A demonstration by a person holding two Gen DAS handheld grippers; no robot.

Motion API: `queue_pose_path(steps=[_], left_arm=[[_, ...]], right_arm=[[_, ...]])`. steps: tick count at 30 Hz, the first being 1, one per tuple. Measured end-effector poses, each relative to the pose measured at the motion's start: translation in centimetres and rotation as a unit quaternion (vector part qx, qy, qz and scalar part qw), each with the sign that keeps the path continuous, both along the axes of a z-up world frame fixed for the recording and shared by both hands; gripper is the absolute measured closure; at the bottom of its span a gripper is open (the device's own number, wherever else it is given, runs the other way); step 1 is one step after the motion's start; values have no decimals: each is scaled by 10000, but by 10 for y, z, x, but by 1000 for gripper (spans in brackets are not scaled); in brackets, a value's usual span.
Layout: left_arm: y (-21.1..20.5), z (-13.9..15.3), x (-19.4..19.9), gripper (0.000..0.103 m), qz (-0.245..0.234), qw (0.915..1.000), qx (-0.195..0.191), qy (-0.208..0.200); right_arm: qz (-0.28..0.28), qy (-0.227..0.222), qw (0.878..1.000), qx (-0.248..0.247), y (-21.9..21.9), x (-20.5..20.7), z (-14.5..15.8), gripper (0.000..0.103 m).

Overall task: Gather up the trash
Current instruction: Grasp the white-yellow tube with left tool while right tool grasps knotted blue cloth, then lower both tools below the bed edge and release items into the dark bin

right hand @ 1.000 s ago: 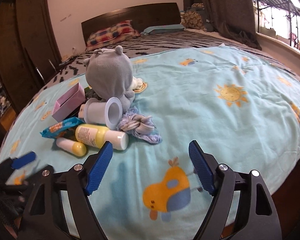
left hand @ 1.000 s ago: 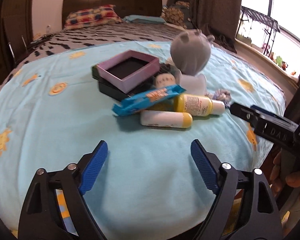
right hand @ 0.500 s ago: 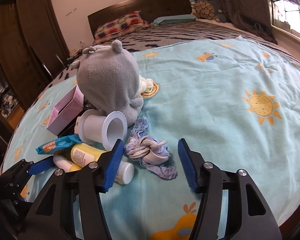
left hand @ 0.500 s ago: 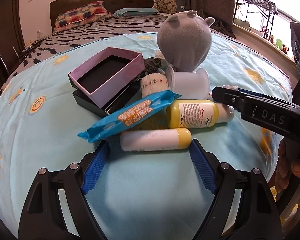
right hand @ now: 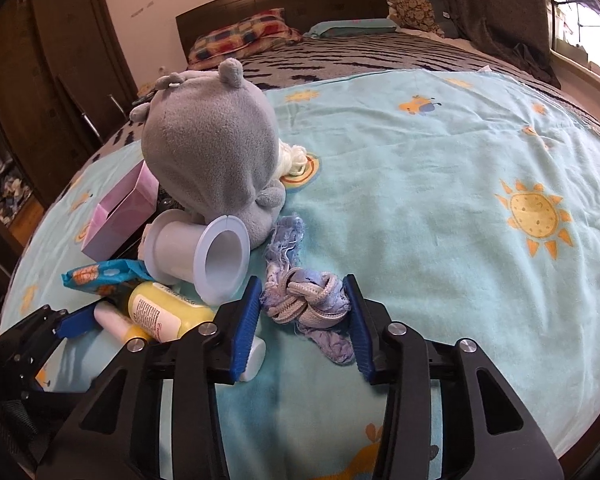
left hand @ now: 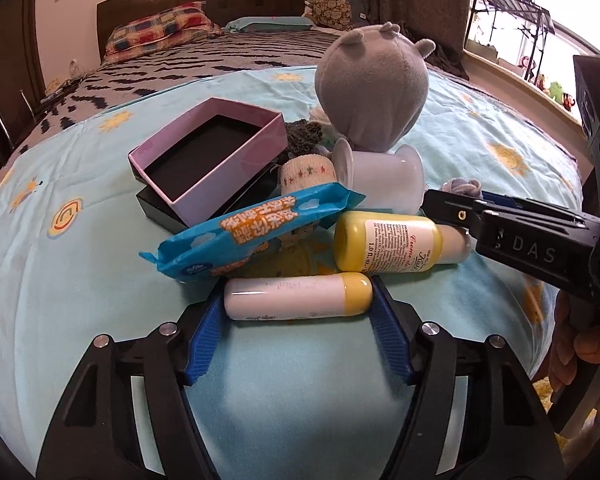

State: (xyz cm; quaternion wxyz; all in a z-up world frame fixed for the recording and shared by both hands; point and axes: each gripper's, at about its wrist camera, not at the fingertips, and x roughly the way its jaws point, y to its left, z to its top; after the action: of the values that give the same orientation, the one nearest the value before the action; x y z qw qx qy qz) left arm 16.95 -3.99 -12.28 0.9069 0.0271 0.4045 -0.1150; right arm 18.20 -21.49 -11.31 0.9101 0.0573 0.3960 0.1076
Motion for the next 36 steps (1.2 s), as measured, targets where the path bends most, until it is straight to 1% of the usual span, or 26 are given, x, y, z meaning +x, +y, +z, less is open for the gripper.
queue_pose_path(steps=[5,10,14,18,22,24,27,31,33,36], left_arm=[[4,5,-7,38,-6,9999,-98,-22],[9,18,-29,38,52,9997,-78,-237],[16,35,-59,38,115,9988,-106,-464],[22,50,-97,38,30,9980,-152,-618],[27,52,-133,38,-38,9976,-198,-667],[28,47,-149,38,-40,9978,-265,-604],[32,29,-167,38,-22,9986,-372,-381],[27,-5,-188,38,-157,9990,-393,106],[24,-22,-192,38,-213,9987,-336,324],[17,-55,-191,38,-230,9958,-365,808]], right_arm=[[-198,-225,9993,-205,-6,-15,11,69],[-301,-491,9979,-286,-17,-43,31,69],[-236,-686,9968,-338,-21,-78,45,69],[-102,-765,9965,-307,-24,-116,51,69],[38,-763,9966,-301,-25,-156,47,68],[91,-705,9970,-315,-23,-177,41,68],[153,-479,9981,-357,-22,-198,23,68],[325,28,9985,-434,-14,-214,-12,68],[406,316,9980,-373,-11,-215,-31,68],[458,742,9959,-244,-6,-212,-58,68]])
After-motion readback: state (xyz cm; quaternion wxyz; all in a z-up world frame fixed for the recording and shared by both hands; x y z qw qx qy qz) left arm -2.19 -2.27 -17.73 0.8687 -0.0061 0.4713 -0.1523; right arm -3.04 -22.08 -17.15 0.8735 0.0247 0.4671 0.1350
